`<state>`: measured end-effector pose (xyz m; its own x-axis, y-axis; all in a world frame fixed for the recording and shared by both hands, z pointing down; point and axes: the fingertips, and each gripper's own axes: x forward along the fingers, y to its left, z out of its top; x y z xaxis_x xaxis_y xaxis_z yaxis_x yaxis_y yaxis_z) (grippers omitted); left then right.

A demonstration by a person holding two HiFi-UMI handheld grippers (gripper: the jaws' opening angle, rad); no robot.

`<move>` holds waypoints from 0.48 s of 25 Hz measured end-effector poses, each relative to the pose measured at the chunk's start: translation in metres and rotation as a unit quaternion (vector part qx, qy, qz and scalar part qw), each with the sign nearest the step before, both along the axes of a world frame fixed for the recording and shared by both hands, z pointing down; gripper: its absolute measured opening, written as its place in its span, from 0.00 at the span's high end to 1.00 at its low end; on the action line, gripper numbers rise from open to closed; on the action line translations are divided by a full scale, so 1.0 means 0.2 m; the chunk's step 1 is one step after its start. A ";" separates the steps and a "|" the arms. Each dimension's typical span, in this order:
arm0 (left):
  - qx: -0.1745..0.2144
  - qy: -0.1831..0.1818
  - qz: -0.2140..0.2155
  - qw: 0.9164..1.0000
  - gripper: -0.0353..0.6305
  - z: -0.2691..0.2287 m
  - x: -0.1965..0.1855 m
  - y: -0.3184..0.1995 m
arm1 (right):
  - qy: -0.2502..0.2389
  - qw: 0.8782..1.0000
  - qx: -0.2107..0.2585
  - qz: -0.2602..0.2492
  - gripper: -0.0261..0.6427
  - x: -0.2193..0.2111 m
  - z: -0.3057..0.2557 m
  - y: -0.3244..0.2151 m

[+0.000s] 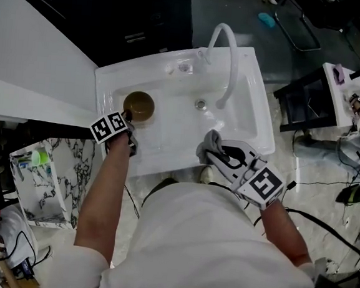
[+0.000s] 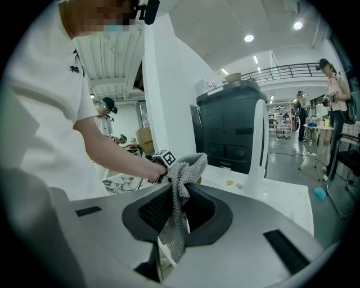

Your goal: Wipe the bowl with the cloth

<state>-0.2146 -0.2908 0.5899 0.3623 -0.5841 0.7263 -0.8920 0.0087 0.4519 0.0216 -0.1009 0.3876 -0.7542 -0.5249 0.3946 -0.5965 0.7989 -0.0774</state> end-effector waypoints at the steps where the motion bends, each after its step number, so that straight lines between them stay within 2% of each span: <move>1: 0.007 0.009 0.001 1.000 0.92 -0.03 0.03 0.03 | -0.001 1.000 0.003 -0.002 0.89 0.00 -0.01 0.00; 4: 0.025 0.030 0.001 0.999 0.92 -0.12 0.10 0.11 | -0.006 1.000 0.011 -0.012 0.89 0.00 -0.03 0.01; 8: 0.043 0.040 0.004 0.998 0.92 -0.23 0.18 0.22 | -0.009 0.999 0.020 -0.030 0.89 -0.02 -0.05 0.01; 12: 0.048 0.050 0.001 0.998 0.92 -0.35 0.27 0.36 | -0.012 0.998 0.030 -0.049 0.89 -0.06 -0.07 0.02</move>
<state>-0.1610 -0.2185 0.5203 0.4308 -0.6483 0.6278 -0.8427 -0.0400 0.5370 0.0102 -0.0971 0.3731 -0.8120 -0.4699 0.3463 -0.5137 0.8569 -0.0419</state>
